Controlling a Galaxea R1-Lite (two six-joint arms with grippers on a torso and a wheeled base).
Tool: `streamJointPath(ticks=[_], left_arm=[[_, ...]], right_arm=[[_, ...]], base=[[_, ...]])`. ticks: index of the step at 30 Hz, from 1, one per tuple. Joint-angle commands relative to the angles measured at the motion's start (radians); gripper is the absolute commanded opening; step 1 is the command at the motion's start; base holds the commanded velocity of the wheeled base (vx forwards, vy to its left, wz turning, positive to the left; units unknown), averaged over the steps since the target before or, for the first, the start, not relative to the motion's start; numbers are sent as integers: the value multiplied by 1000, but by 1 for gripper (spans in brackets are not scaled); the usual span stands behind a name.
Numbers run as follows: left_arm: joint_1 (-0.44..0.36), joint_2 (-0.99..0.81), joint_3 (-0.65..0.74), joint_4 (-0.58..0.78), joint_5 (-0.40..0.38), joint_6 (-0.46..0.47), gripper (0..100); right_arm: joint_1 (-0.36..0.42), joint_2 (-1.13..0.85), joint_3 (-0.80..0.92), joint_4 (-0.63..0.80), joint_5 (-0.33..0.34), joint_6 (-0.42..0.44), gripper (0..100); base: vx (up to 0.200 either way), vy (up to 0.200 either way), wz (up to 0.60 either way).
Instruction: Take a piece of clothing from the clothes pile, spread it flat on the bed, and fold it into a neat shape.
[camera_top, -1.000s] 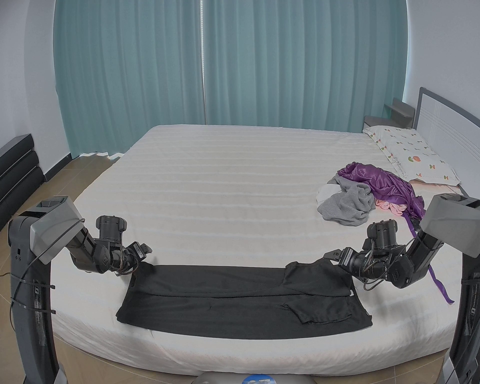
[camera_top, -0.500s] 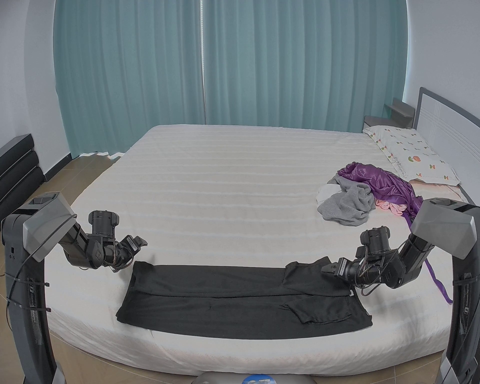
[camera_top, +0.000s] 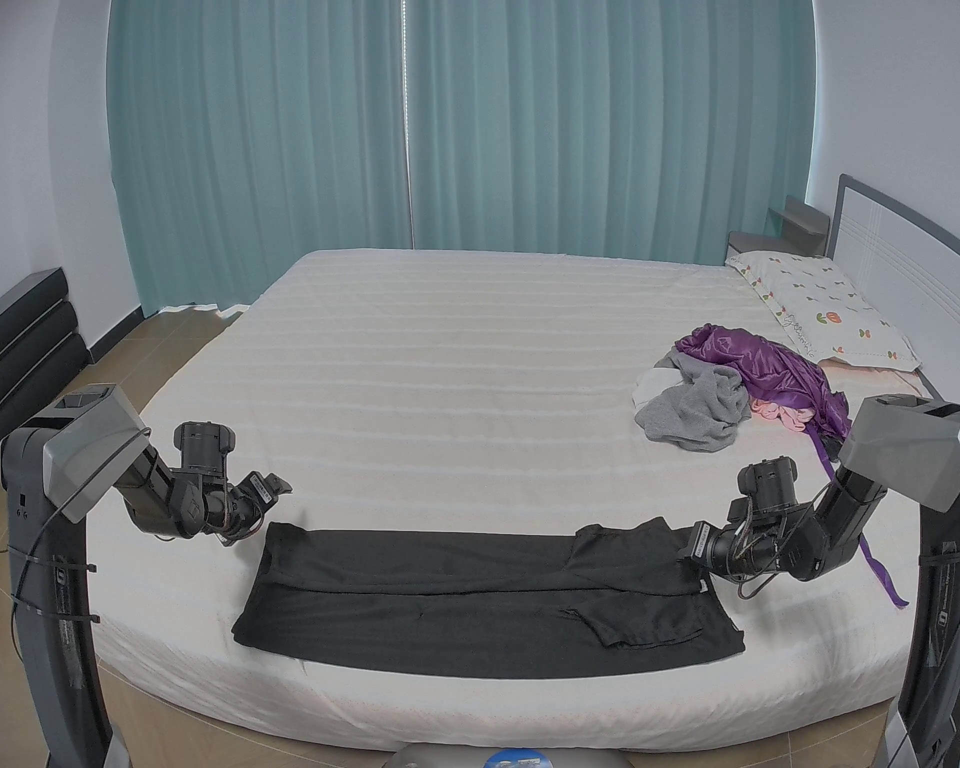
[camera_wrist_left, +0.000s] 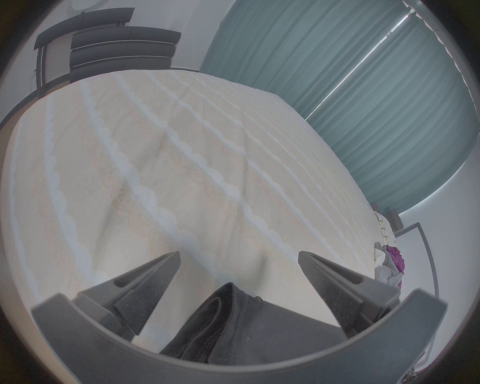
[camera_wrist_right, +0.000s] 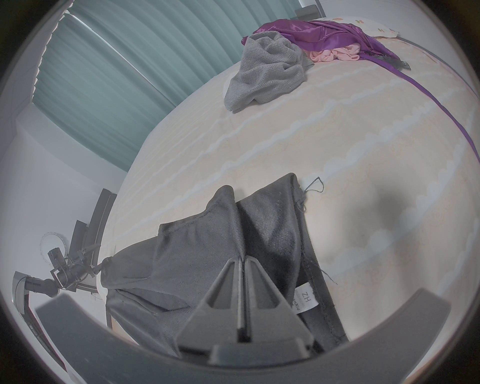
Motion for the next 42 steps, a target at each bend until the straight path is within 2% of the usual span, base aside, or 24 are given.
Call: streamJointPath(ticks=[1,8,9,10,12,15,20,21,22,23,24,27,30,33,42], left_arm=[[2,-8,3,-1,0,0,100],[11,-26,12,2,-3,0,100],[11,-42,21,25,-8,0,100],[11,-43,21,26,-9,0,100],[11,-88,41,68,-69,0,100],[13,-131,84,88,-138,1,100],[9,-172,155,86,-156,9,100],[9,-172,155,86,-156,9,100],[9,-200,190,88,-161,7,100],[9,-211,211,88,-167,7,100],[9,-211,211,88,-167,7,100],[2,-227,274,71,-187,24,100],[-9,-220,276,65,-187,55,100],[-26,-201,279,55,-181,89,100],[-23,-154,264,6,-181,181,100]], right_arm=[[0,-12,6,-1,-1,1,0],[2,-26,40,-1,-1,1,0],[3,-25,48,-1,-1,-1,100],[3,-25,48,-1,-1,-1,100],[2,-28,49,-1,-1,2,100],[2,-97,85,-1,5,56,100],[9,-175,158,-10,1,168,100],[9,-175,158,-10,1,168,100],[3,-212,212,-44,2,248,100],[0,-224,235,-63,2,285,100],[0,-224,235,-63,2,285,100],[-12,-233,318,-174,-1,401,100],[-32,-218,367,-263,14,430,100],[-40,-192,387,-297,63,470,100],[-38,-173,393,-320,70,472,100]], base=[[0,0,0],[0,0,0],[0,0,0],[0,0,0],[0,0,0],[0,0,0],[0,0,0],[0,0,0],[0,0,0],[0,0,0],[0,0,0],[0,0,0],[0,0,0],[0,0,0],[0,0,0]])
